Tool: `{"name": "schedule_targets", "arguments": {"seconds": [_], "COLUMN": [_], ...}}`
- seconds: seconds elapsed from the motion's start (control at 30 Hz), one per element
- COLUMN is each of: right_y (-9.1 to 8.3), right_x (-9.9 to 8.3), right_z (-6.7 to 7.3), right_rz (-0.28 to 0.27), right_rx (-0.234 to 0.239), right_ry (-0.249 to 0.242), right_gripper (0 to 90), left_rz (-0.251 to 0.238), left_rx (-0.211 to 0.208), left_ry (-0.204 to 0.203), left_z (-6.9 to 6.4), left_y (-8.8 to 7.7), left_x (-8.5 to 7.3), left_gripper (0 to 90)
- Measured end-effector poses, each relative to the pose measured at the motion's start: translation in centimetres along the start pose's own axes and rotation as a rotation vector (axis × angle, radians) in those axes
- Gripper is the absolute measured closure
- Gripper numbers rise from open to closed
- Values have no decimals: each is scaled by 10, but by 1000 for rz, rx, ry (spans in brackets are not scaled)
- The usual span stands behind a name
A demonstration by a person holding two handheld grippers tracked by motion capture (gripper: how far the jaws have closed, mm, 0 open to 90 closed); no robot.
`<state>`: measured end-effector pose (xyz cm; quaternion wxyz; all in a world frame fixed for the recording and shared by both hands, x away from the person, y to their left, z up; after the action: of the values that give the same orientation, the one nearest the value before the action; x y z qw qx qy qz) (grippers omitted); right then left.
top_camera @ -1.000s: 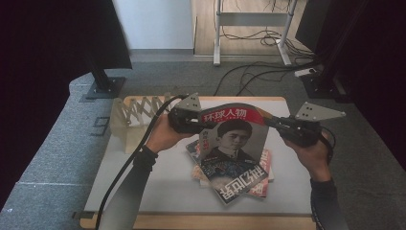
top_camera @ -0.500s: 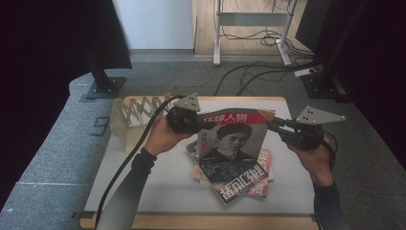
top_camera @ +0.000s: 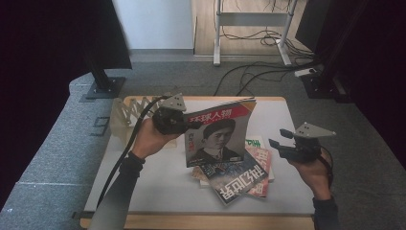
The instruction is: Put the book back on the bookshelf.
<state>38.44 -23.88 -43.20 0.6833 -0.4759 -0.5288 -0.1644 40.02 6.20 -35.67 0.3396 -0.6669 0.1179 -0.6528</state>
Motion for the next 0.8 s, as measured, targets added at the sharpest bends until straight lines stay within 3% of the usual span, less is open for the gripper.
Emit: {"name": "schedule_targets", "arguments": {"seconds": [0.33,0.43,0.6,0.67,0.8], "right_y": [12,16,21,25,30], "right_x": [-50,-69,-89,-106,-127], "right_z": [-13,-19,-24,-26,-28], "right_rz": [76,95,123,148,182], "right_rx": [-88,-114,-145,-160,-181], "right_ry": [49,87,130,170,206], "right_gripper": [222,147,121,49,30], "left_rz": [-14,-21,-31,-37,-39], "left_rx": [51,72,87,96,113], "left_ry": [-40,-61,-81,-96,-110], "left_z": [5,7,7,7,7], "left_y": [-27,-39,-52,-60,-71], "left_x": [-16,-23,-30,-36,-43], "left_gripper": [866,866,867,867,867]}}
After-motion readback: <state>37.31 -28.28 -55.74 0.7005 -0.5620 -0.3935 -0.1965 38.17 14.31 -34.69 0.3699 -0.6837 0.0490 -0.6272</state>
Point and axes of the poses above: each handheld gripper's, and its own axes: y roughly forward along the jaws, x roughly out of its top, z roughly to its left, the point moved 9 cm from there along y, roughly forward along the jaws, and after that the axes turned 4 degrees about y, right-handed, at the moved point
